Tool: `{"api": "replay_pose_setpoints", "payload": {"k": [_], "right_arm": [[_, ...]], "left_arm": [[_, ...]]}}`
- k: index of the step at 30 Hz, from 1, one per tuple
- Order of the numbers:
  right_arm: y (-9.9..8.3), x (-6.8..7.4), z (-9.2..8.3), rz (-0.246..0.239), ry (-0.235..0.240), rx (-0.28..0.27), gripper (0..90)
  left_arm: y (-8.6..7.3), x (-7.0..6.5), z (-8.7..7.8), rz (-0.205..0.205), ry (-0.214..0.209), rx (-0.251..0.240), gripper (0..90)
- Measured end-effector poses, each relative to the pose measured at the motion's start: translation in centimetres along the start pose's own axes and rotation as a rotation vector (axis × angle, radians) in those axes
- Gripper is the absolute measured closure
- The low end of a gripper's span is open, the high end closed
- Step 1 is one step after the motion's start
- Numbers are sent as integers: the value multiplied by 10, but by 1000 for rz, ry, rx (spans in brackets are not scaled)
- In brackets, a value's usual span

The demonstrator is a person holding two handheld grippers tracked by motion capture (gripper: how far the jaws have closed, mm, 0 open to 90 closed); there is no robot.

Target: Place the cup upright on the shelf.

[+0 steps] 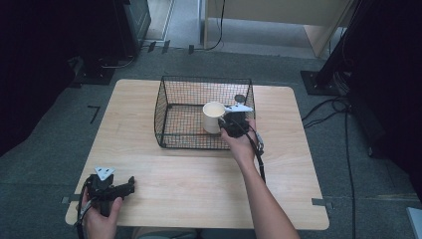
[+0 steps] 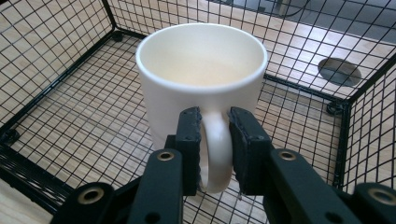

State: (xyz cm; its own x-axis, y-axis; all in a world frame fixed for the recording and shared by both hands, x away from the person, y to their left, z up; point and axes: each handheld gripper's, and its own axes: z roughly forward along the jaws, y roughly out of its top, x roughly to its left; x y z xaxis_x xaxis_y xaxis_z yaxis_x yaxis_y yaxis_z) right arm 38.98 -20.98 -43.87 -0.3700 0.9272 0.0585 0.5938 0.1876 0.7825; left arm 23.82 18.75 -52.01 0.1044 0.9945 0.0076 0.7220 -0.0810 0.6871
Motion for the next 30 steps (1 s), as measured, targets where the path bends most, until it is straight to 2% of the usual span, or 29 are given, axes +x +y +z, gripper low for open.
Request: {"api": "replay_pose_setpoints", "payload": {"k": [5,12,15,16,19,20,21,23,25,26,30], "right_arm": [[1,-2,-2,19,2,-13,713],[6,-2,-15,36,21,-67,642],[7,-2,-25,48,57,-83,533],[7,-2,-25,48,57,-83,533],[5,2,-39,25,67,-111,364],[5,2,-39,25,67,-111,364],[3,4,-47,17,63,-125,289],[2,5,-51,14,59,-127,254],[-3,6,-62,7,71,-126,145],[-3,6,-62,7,71,-126,145],[-14,5,-79,-1,77,-125,26]], "left_arm": [[0,0,0,0,0,0,0],[0,0,0,1,0,1,0],[0,0,0,1,0,1,0],[0,0,0,1,0,1,0],[0,0,0,1,0,1,0],[0,0,0,1,0,1,0],[0,0,0,1,0,1,0],[0,0,0,1,0,1,0],[0,0,0,0,0,0,0],[0,0,0,0,0,0,0],[0,0,0,-1,1,-1,0]]}}
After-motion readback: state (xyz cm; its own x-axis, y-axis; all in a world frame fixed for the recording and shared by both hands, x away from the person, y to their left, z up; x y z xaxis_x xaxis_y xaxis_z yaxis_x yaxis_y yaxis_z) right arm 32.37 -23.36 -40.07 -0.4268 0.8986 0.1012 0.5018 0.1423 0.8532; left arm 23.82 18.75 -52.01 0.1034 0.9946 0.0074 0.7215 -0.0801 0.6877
